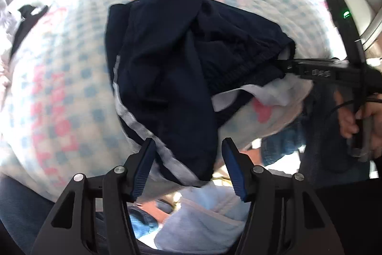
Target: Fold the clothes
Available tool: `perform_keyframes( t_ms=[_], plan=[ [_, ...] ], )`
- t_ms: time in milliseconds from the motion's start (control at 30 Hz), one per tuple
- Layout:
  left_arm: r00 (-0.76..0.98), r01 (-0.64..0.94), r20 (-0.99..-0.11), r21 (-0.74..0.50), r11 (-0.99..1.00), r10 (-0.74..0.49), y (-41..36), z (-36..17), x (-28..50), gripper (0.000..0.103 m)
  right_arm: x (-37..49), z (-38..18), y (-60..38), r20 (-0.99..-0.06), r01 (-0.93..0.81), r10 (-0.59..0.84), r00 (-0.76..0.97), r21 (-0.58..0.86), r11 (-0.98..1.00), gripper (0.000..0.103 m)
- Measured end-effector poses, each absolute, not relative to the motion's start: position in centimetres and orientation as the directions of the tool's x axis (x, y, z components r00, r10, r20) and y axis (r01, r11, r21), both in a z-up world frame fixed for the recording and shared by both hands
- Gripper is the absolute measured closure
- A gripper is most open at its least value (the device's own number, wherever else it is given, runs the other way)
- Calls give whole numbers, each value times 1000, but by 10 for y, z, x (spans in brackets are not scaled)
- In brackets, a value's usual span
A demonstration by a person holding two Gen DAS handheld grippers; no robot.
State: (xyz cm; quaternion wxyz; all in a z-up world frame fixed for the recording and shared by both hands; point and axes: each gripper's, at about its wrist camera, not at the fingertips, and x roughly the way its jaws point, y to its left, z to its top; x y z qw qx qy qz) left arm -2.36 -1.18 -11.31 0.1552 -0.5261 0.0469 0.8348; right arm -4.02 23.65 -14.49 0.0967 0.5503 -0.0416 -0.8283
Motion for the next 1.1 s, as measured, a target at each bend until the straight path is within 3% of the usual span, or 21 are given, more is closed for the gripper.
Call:
perform_keyframes(
  t_ms=[33, 67, 100, 133, 167, 200, 300, 400, 533, 600, 667, 767, 867, 1000, 1033, 1100],
  plan=[
    [-403, -304, -893, -75, -950, 200, -13, -112, -26, 89, -39, -144, 237, -900, 115, -209, -383, 178, -977, 71],
    [-407, -300, -893, -66, -952, 190, -14, -110, -29, 96, -39, -142, 237, -896, 115, -211, -390, 180, -977, 74],
    [-411, -295, -893, -56, -954, 180, -15, -108, -32, 96, -38, -140, 239, -891, 108, -205, -404, 176, -978, 79],
    [-416, -291, -893, -47, -956, 170, -16, -107, -34, 96, -38, -137, 241, -886, 103, -200, -418, 173, -980, 91],
    [-420, -286, -893, -37, -957, 160, -17, -105, -37, 96, -46, -123, 241, -874, 117, -205, -440, 170, -978, 95],
    [-424, -282, -893, -28, -959, 151, -18, -104, -40, 96, -53, -110, 242, -861, 131, -210, -463, 168, -977, 96],
    [-566, -278, -813, 31, -960, 138, -33, -29, -85, 96, -76, -69, 244, -820, 173, -226, -526, 157, -972, 98],
    [-738, -254, -651, 29, -967, 175, -44, 75, -108, 96, -110, 10, 244, -721, 207, -247, -648, 146, -967, 98],
    [-889, -217, -420, 32, -976, 184, -58, 168, -89, 95, -107, 141, 241, -471, 225, -254, -845, 118, -967, 98],
    [-849, -222, -491, -10, -975, 198, -60, 139, -90, 95, -91, 183, 242, -360, 239, -263, -895, 111, -965, 97],
    [-799, -223, -562, -53, -973, 214, -63, 107, -91, 93, -73, 193, 244, -338, 257, -284, -897, 126, -958, 97],
    [-712, -217, -659, -119, -969, 241, -66, 59, -93, 93, -67, 152, 238, -440, 244, -274, -855, 124, -962, 97],
    [-546, -180, -795, -196, -964, 264, -63, -27, -93, 93, -73, 49, 242, -633, 204, -255, -731, 153, -967, 96],
    [-498, -91, -794, -353, -931, 349, -80, -73, -74, 90, -76, -82, 253, -839, 112, -198, -506, 164, -980, 95],
    [-488, -67, -790, -390, -918, 371, -85, -84, -70, 85, -74, -112, 255, -880, 87, -177, -441, 154, -984, 95],
    [-469, -18, -780, -461, -887, 415, -93, -106, -61, 65, -67, -140, 262, -908, 56, -182, -378, 174, -983, 93]
  ],
)
